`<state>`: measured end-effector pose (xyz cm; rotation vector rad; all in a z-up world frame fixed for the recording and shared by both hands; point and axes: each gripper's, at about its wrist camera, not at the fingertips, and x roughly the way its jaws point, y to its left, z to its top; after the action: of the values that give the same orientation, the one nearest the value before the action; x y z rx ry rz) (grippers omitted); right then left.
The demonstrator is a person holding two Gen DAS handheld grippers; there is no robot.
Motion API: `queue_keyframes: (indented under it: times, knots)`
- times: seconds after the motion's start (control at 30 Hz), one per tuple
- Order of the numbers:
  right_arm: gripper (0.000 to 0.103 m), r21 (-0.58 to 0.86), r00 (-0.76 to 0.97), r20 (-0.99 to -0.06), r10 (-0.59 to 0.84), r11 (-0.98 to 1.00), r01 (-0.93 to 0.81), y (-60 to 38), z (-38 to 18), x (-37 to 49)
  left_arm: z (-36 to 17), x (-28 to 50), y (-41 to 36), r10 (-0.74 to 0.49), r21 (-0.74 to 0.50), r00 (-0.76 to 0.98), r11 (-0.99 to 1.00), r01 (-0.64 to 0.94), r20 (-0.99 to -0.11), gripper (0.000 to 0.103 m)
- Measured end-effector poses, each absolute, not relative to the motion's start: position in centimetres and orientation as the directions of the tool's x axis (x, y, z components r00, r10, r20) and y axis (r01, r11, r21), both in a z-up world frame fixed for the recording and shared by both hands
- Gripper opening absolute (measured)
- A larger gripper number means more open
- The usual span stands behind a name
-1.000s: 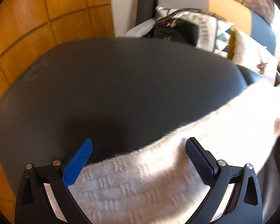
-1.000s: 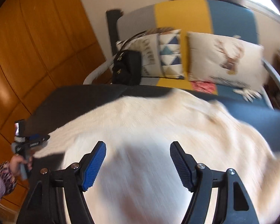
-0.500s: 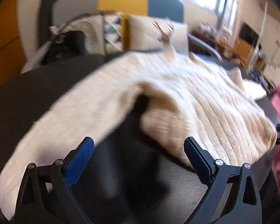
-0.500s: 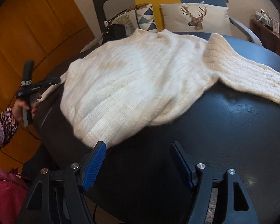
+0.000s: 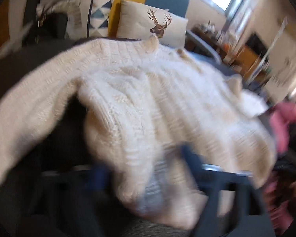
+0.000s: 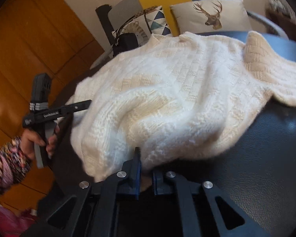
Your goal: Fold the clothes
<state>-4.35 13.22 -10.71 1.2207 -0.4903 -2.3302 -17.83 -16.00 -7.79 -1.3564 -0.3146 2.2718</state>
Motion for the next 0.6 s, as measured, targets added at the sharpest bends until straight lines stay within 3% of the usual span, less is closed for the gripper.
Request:
queue_keyframes:
  times: [0.07,0.2,0.33,0.4,0.5,0.6]
  knots:
    - [0.007,0.598,-0.507,-0.598,-0.62,-0.767,0.233,14.5,-9.4,-5.0,-6.3,-18.4,-17.1,0.568,-0.516,-0.391,-0.823,-0.238,-0.725,0.02]
    - [0.007,0.718,-0.562,-0.438,-0.702,-0.649,0.251,17.5,-5.5,-7.3,-2.5,-19.5,-18.4,0.611,-0.559,-0.408,-0.79,-0.252,-0.679,0.02]
    - [0.007,0.756,-0.628,-0.372,-0.684,-0.616,0.223,20.1,-2.7,-11.6,-0.3,-22.9,-20.0,0.623,-0.637,-0.46,-0.756,-0.149,-0.632,0.02]
    - [0.007,0.768,-0.667,-0.37,-0.647,-0.617,0.172,21.2,-2.8,-14.1,-0.5,-24.9,-20.6,0.598,-0.65,-0.475,-0.757,-0.07,-0.645,0.02]
    - [0.007,0.768,-0.692,-0.438,-0.573,-0.639,0.043,22.2,-5.1,-17.9,-3.1,-26.9,-20.4,0.544,-0.616,-0.438,-0.788,0.027,-0.715,0.02]
    - [0.008,0.741,-0.658,-0.557,-0.506,-0.661,-0.118,22.8,-9.2,-20.0,-5.7,-26.5,-19.8,0.553,-0.63,-0.416,-0.774,0.065,-0.722,0.033]
